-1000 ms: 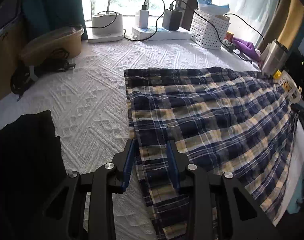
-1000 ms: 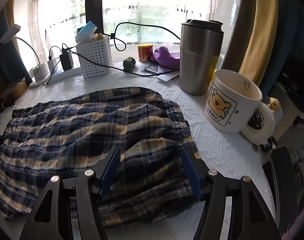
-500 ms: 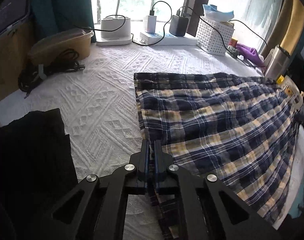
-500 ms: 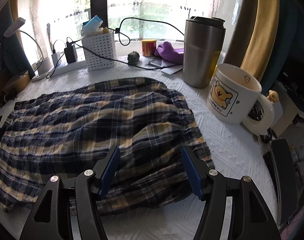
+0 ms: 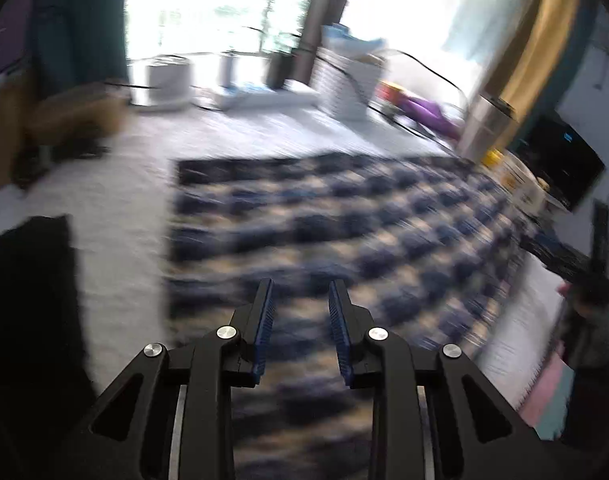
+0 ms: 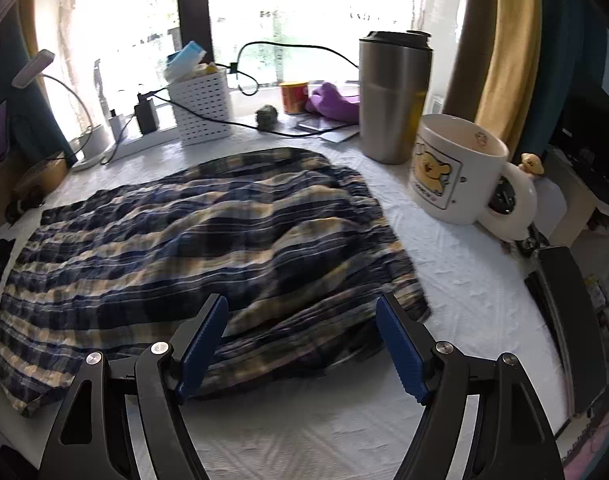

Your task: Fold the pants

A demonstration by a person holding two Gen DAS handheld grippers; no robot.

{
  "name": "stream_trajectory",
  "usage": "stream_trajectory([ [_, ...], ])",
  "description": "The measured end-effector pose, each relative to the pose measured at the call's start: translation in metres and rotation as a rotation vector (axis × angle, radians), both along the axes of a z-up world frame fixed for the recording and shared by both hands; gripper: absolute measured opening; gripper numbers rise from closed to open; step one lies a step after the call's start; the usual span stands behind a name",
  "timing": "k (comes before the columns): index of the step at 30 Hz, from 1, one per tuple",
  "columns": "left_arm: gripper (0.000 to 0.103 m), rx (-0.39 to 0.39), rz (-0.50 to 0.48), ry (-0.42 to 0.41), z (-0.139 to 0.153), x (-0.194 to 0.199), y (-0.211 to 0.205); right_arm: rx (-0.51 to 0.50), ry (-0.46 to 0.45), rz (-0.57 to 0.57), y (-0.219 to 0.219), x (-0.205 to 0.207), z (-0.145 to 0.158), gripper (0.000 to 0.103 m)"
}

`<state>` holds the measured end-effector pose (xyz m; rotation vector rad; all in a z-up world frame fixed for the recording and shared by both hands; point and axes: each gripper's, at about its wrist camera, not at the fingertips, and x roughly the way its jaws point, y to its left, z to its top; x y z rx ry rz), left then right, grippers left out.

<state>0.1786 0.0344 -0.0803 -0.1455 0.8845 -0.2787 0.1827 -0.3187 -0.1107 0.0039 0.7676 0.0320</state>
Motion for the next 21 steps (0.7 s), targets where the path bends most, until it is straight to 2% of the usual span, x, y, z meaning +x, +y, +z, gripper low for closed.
stream_trajectory([
  [4, 0.027, -0.018, -0.09, 0.029, -0.011, -0.011, -0.036, 0.012, 0.0, 0.039, 0.014, 0.0, -0.007, 0.078],
  [9, 0.027, -0.014, -0.134, 0.073, -0.024, -0.021, -0.056, -0.118, 0.092, 0.061, 0.032, 0.001, -0.03, 0.078],
  [12, 0.027, 0.042, -0.155, 0.096, -0.035, -0.032, -0.067, -0.096, 0.094, 0.054, 0.026, -0.007, -0.031, 0.078],
  [21, 0.027, 0.078, -0.162, 0.078, -0.033, -0.053, -0.063, -0.067, 0.087, 0.026, 0.013, -0.029, -0.031, 0.079],
])
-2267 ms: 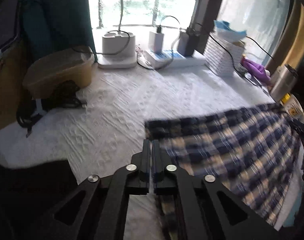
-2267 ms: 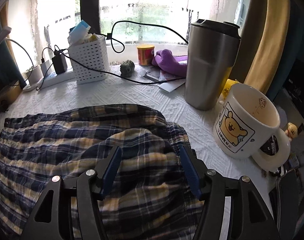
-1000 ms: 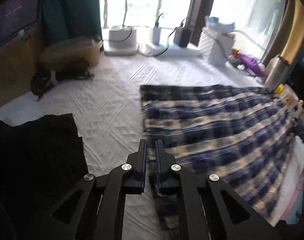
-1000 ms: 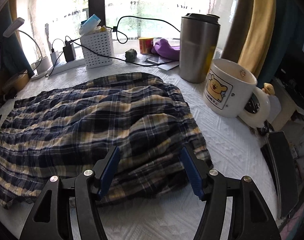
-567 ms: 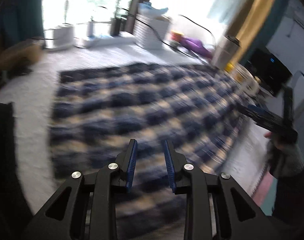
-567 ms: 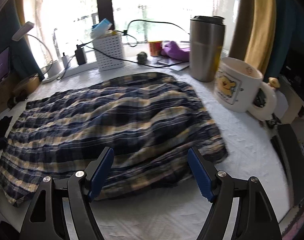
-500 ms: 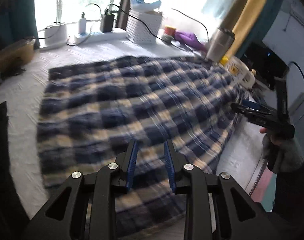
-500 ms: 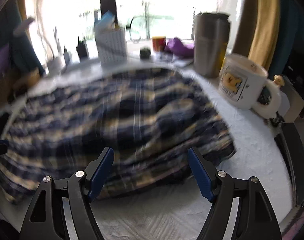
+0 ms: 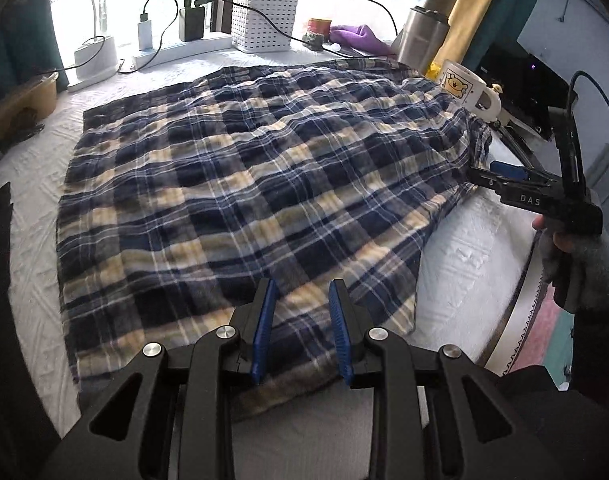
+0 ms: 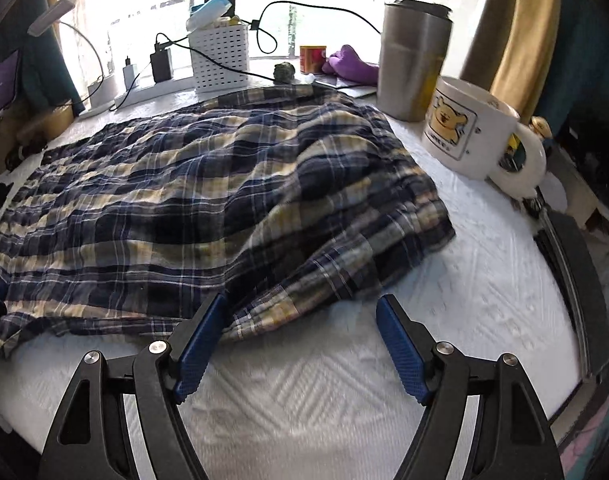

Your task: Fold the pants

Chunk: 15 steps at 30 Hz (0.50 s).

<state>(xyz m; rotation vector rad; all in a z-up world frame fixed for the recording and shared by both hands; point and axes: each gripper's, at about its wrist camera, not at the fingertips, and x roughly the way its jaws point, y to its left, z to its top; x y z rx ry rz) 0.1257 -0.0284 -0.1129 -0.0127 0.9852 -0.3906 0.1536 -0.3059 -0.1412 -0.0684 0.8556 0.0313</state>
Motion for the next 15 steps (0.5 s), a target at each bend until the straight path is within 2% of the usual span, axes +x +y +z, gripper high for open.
stream_trajectory([
  [3, 0.027, -0.033, 0.01, -0.006, 0.004, -0.002, 0.007, 0.015, -0.007, -0.021, -0.006, -0.009, 0.002, 0.079],
  [8, 0.027, -0.026, 0.076, -0.054, 0.017, 0.003, 0.026, 0.085, -0.022, -0.048, -0.022, -0.02, 0.004, 0.081],
  [12, 0.048, -0.024, 0.151, -0.092, 0.027, 0.016, 0.046, 0.156, -0.035, -0.077, -0.034, -0.019, 0.009, 0.096],
  [15, 0.048, -0.012, 0.201, -0.111, 0.033, 0.027, 0.058, 0.205, -0.04, -0.085, -0.038, -0.011, 0.012, 0.099],
])
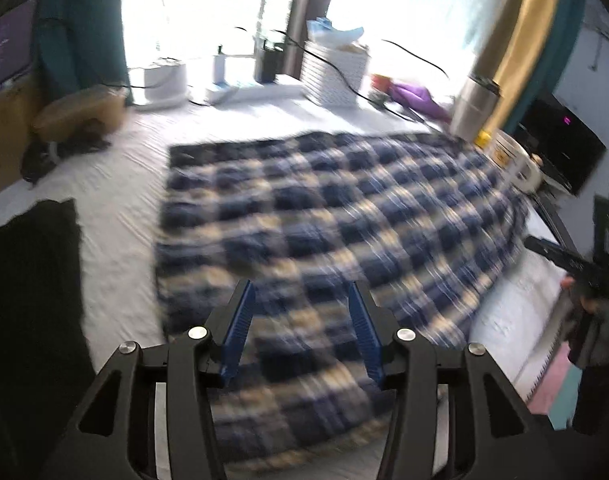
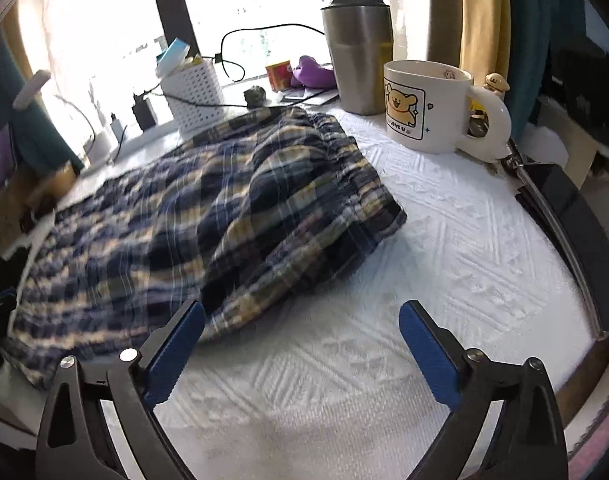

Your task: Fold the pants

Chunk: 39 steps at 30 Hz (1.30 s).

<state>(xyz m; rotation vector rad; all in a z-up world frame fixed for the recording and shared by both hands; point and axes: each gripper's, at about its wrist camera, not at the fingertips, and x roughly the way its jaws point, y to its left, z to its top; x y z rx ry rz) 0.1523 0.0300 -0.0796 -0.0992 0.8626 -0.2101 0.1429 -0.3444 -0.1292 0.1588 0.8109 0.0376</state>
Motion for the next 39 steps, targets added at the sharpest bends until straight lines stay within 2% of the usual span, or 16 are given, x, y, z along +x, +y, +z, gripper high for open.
stream_trajectory([
  [8, 0.055, 0.011, 0.111, -0.008, 0.008, 0.017, 0.026, 0.034, 0.015, 0.014, 0.002, 0.03, 0.001, 0.099],
  [21, 0.055, 0.028, 0.168, 0.061, -0.006, 0.041, 0.036, 0.071, 0.034, -0.002, -0.006, 0.06, -0.004, 0.099],
  [30, 0.055, 0.028, 0.163, 0.087, -0.015, 0.051, 0.041, 0.209, 0.016, -0.057, -0.017, 0.068, -0.001, 0.099],
  [33, 0.055, 0.027, 0.187, 0.089, -0.015, 0.052, 0.05, 0.242, 0.013, -0.071, -0.018, 0.077, 0.0, 0.099],
  [36, 0.055, 0.026, 0.217, 0.098, -0.016, 0.051, 0.059, 0.315, 0.007, -0.079, -0.026, 0.088, 0.001, 0.099],
  [39, 0.055, 0.023, 0.24, 0.103, -0.017, 0.05, 0.066, 0.393, 0.003, -0.091, -0.033, 0.098, 0.002, 0.091],
])
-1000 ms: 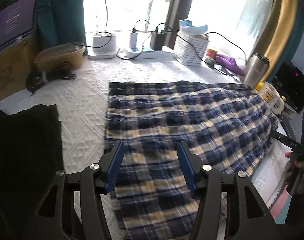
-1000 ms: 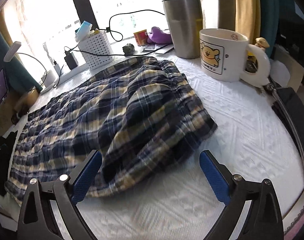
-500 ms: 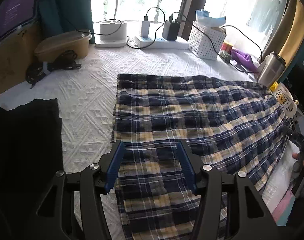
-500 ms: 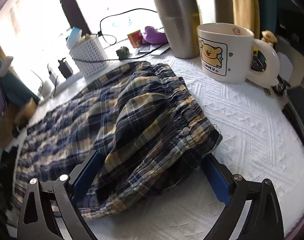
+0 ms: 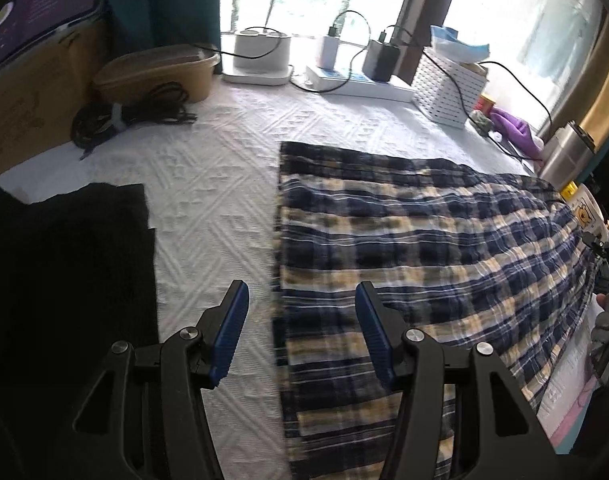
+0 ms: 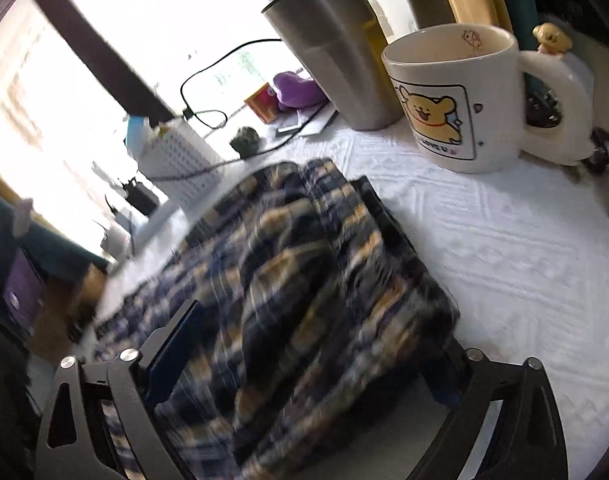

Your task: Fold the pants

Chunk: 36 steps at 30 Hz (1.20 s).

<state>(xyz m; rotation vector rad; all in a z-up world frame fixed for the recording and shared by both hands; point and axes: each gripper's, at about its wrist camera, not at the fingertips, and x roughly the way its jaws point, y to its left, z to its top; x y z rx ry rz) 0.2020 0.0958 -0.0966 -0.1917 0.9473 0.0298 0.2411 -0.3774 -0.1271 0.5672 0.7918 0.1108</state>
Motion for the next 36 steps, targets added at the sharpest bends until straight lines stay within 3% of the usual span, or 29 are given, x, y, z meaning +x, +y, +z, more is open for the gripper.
stream_trajectory([
  [3, 0.055, -0.006, 0.016, 0.006, -0.003, 0.0, 0.004, 0.041, -0.009, 0.009, -0.001, 0.007, 0.0, 0.083],
  [9, 0.055, -0.02, 0.013, 0.011, -0.006, 0.004, -0.001, 0.104, -0.009, 0.048, 0.007, 0.02, -0.005, 0.082],
  [10, 0.055, -0.02, 0.007, 0.007, -0.005, 0.004, -0.003, 0.111, -0.015, 0.051, 0.008, 0.023, -0.006, 0.077],
  [11, 0.055, -0.017, 0.002, 0.003, -0.003, 0.004, -0.005, 0.116, -0.014, 0.05, 0.009, 0.028, -0.008, 0.059],
  [13, 0.055, -0.013, 0.0, -0.005, 0.0, 0.003, -0.007, 0.131, 0.005, 0.041, 0.01, 0.034, -0.012, 0.037],
  [16, 0.055, -0.007, 0.011, -0.012, 0.004, 0.0, -0.005, 0.134, -0.009, 0.056, 0.011, 0.036, -0.015, 0.02],
  [19, 0.055, -0.003, 0.023, -0.007, 0.003, -0.001, -0.003, 0.117, -0.043, 0.055, 0.007, 0.032, -0.01, 0.013],
  [29, 0.055, -0.001, 0.005, -0.022, 0.004, -0.004, -0.012, 0.044, -0.104, -0.014, -0.029, 0.014, 0.018, 0.011],
  [36, 0.055, -0.015, -0.005, -0.038, 0.004, -0.006, -0.011, 0.02, -0.156, 0.005, -0.023, 0.004, 0.038, 0.011],
])
